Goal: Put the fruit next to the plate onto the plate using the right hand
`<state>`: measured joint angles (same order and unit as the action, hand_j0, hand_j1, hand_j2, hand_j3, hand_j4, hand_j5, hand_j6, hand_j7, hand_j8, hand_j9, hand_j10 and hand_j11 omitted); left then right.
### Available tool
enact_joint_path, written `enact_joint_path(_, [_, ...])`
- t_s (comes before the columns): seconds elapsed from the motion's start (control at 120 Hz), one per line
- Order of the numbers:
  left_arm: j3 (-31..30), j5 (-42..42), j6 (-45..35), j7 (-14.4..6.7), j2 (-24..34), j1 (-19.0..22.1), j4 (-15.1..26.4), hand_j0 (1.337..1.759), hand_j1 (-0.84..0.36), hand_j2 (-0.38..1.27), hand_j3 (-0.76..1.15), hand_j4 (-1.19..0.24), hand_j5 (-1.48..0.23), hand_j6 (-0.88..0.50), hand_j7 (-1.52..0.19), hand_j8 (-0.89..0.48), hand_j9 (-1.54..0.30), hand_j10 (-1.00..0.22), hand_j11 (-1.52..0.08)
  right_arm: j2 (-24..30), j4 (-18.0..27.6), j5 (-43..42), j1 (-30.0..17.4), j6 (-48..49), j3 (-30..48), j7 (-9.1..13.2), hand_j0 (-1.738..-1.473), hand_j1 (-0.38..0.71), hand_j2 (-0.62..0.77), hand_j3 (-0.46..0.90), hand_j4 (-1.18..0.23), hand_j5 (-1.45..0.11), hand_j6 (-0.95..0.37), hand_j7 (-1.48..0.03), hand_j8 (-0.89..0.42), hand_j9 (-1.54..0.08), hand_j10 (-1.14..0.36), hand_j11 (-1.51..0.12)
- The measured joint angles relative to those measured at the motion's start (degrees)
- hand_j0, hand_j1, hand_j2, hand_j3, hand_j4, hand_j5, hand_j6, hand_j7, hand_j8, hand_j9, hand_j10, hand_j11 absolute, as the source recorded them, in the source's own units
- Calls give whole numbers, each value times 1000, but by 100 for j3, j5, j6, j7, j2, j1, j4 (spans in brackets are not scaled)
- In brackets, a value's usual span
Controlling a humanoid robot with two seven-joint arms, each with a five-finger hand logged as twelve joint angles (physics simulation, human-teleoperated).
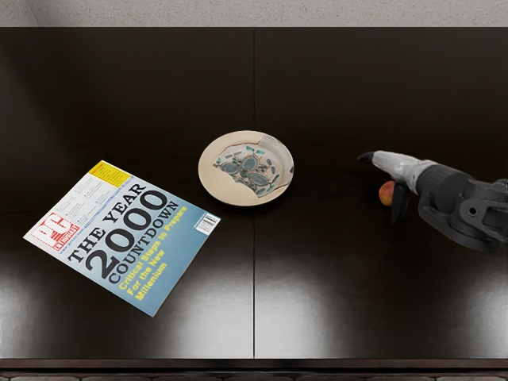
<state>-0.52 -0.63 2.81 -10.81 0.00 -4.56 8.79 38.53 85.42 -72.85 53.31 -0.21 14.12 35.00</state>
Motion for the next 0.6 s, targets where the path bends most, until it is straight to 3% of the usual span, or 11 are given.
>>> enact_joint_path(0.6, [0, 1, 0, 0, 0, 4, 0, 1658, 339, 2, 0, -9, -11, -9, -11, -9, -11, -9, -11, -109, -293, -81, -146, -219, -6, 0, -1658, -100, -39, 0, -214, -273, -216, -272, -215, -272, -213, -272])
